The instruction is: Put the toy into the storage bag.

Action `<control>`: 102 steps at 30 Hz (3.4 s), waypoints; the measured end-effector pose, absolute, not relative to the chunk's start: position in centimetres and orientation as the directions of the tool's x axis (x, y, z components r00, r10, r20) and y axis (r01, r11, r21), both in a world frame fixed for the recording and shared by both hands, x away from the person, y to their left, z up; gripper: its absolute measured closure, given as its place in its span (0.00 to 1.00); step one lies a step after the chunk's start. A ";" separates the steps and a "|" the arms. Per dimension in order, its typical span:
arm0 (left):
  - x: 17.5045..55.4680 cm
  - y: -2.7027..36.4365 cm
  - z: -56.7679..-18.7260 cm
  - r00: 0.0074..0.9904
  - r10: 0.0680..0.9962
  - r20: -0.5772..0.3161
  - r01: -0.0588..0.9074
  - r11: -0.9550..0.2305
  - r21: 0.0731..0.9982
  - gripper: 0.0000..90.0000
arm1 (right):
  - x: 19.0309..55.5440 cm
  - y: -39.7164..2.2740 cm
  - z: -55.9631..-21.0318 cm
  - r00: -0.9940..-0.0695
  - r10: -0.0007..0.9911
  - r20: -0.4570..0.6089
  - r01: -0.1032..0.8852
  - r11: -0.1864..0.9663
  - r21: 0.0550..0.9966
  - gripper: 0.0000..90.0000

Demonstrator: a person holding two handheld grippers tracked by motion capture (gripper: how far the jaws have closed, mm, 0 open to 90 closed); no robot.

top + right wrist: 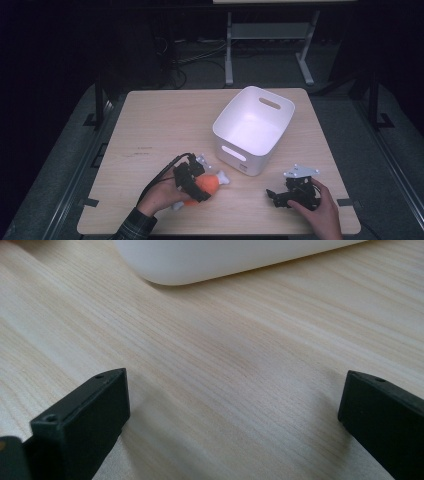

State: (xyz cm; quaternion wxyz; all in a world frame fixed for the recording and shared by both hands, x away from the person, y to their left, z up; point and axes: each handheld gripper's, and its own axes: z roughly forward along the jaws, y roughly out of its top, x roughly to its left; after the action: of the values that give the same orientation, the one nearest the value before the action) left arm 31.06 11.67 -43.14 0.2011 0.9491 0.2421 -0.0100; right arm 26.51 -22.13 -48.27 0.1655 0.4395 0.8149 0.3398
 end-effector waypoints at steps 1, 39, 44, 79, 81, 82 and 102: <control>31.1 11.6 -43.2 0.883 0.455 -0.113 0.462 -0.805 0.373 0.14 | 26.5 -22.1 -48.3 -0.559 0.829 0.029 0.604 0.383 0.699 0.00; 31.2 12.1 -43.3 0.885 0.443 -0.140 0.461 -0.801 0.382 0.23 | 26.5 -22.1 -48.3 -0.559 0.829 0.029 0.604 0.383 0.699 0.00; 31.2 12.7 -42.8 0.878 0.453 -0.154 0.474 -0.778 0.414 0.23 | 26.5 -22.1 -48.3 -0.559 0.829 0.029 0.604 0.383 0.699 0.00; 32.3 15.2 -37.0 0.895 0.426 -0.131 0.422 -0.715 0.557 0.23 | 26.5 -22.1 -48.3 -0.560 0.828 0.031 0.604 0.382 0.700 0.00; 32.4 15.2 -36.7 0.895 0.425 -0.131 0.420 -0.711 0.563 0.23 | 26.5 -22.1 -48.3 -0.560 0.828 0.029 0.603 0.383 0.700 0.00; 32.4 15.2 -36.5 0.897 0.423 -0.131 0.417 -0.710 0.567 0.23 | 26.5 -22.1 -48.3 -0.560 0.828 0.029 0.603 0.383 0.700 0.00; 33.6 14.8 -33.0 0.910 0.400 -0.111 0.381 -0.699 0.605 0.23 | 26.5 -22.1 -48.3 -0.560 0.828 0.030 0.603 0.383 0.700 0.00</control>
State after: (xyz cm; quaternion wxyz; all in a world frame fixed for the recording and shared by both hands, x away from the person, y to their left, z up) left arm 33.58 14.79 -33.04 0.3247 0.9217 0.2119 0.0147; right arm 26.50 -22.14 -48.26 0.1653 0.4391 0.8149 0.3405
